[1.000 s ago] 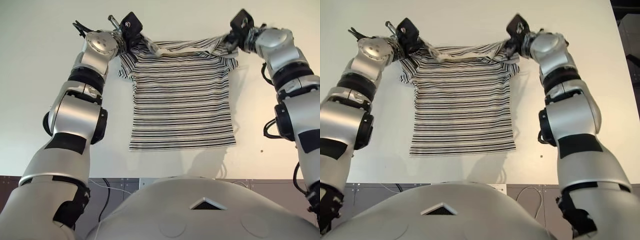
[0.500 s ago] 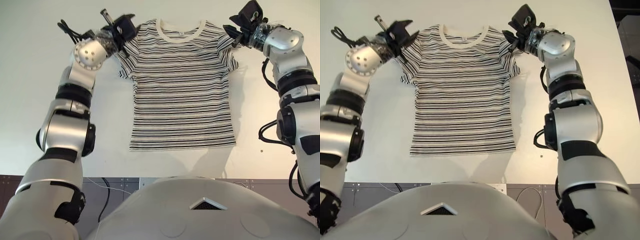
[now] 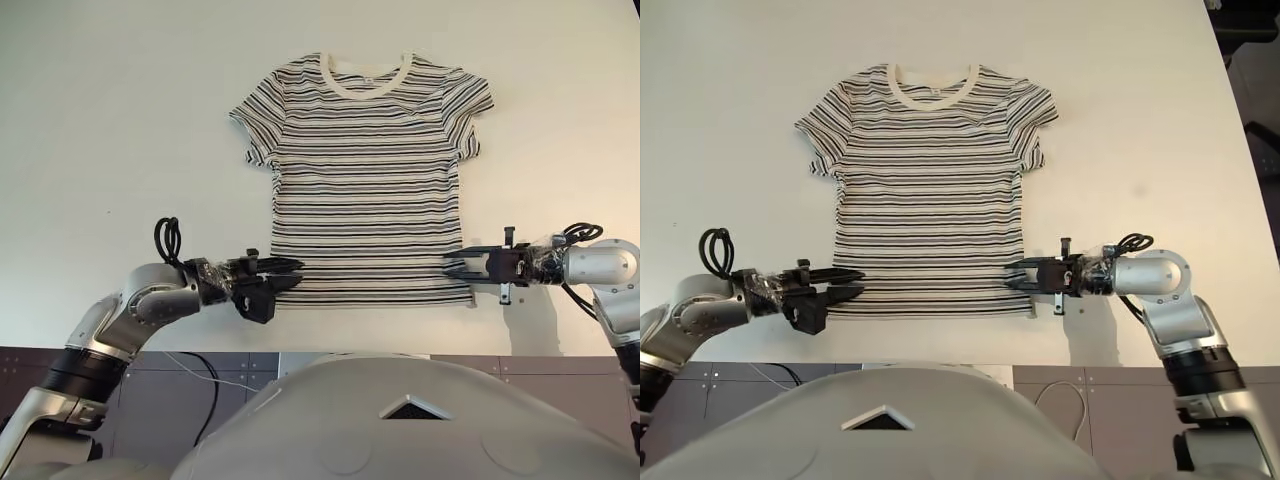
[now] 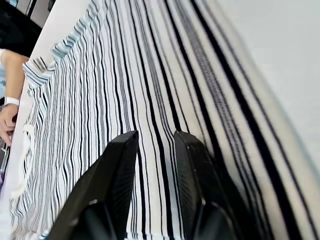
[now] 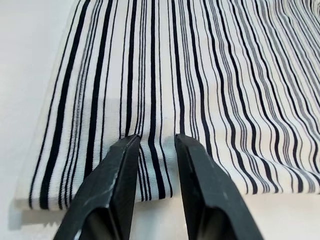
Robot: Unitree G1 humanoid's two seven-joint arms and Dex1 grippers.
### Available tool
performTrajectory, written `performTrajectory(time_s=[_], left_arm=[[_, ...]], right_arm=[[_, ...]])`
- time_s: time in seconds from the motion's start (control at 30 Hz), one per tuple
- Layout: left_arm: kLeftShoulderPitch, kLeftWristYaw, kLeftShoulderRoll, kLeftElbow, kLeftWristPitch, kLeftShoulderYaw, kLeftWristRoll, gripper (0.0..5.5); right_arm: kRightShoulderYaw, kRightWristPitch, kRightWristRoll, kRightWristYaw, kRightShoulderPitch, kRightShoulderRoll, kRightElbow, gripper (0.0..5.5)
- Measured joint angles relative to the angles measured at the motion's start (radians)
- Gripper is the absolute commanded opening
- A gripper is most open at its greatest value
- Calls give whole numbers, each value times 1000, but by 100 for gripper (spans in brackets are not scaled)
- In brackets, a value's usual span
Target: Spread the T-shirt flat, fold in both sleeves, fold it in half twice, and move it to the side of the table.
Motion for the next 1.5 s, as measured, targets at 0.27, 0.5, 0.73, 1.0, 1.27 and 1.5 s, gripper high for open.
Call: performTrajectory(time_s=[0.27,0.5,0.73,1.0,1.27,1.5], left_arm=[[325,-38,193,-108,5,21,-207,133],[263,-36,159,-262,204,137,-494,133],[109,120,25,-294,657,293,-876,133],[-194,365,-196,-20,1309,304,-1037,133],[-266,333,-310,106,1509,445,-1099,133],[-329,351,-407,142,1634,553,-1160,133]], right_arm=[[-50,93,55,-1,241,-134,-207,130],[-139,241,122,-15,185,-143,-245,130],[-279,433,327,-38,151,-147,-345,130],[-387,535,424,-179,-82,-49,-265,130],[-386,543,402,-177,-112,-37,-235,130],[-375,543,391,-169,-122,-23,-233,130]])
